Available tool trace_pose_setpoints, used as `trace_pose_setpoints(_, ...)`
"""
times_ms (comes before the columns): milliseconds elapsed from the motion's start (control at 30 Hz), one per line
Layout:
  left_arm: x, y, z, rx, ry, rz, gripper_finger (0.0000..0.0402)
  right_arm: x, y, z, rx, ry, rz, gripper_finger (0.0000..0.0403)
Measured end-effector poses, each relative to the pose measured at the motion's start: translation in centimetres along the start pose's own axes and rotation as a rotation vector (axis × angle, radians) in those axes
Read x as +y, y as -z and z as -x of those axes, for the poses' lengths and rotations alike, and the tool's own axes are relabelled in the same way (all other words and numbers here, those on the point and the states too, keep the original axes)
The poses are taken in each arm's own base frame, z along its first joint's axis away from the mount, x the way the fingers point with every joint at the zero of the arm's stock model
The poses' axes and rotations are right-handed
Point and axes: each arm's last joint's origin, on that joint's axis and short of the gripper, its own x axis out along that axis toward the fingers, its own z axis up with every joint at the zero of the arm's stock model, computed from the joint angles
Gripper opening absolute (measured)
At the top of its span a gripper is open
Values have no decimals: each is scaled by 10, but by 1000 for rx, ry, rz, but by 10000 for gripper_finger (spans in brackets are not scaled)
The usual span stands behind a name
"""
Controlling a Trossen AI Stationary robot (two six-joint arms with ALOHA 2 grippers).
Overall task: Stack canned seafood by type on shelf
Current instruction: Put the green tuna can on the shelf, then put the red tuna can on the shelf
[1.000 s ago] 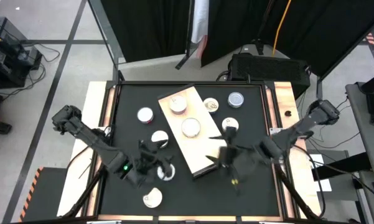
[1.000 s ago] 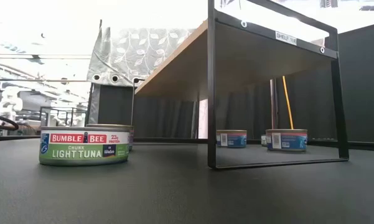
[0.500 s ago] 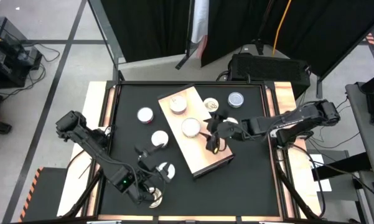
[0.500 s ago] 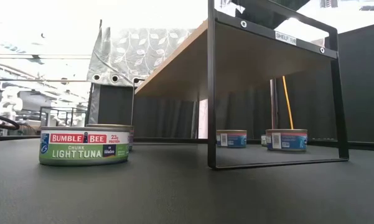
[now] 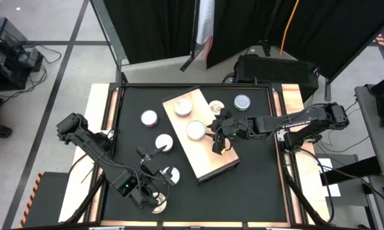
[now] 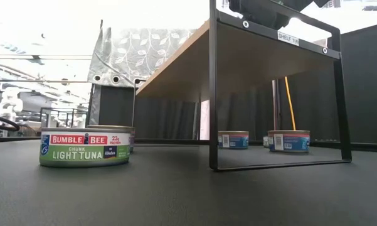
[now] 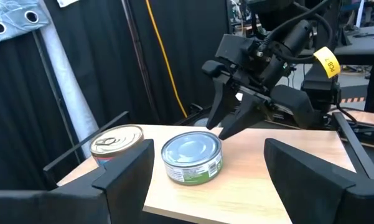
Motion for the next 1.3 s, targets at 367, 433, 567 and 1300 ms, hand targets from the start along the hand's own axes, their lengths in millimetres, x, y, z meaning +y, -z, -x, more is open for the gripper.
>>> trace_pose_setpoints(367, 1, 0, -1, 0, -4, -6, 301, -6, -2, -12, -17, -25, 14, 130)
trace_pose_setpoints(433, 1, 0, -1, 0, -4, -6, 301, -4, 1, -19, -3, -23, 33, 130)
trace_pose_setpoints(567, 1, 0, -1, -1, -5, -8, 301, -3, 4, -24, 22, -20, 55, 130)
trace_pose_setpoints(1300, 24, -10, 20, 176, 148, 114, 301, 9, 6, 103, -12, -203, -17, 130)
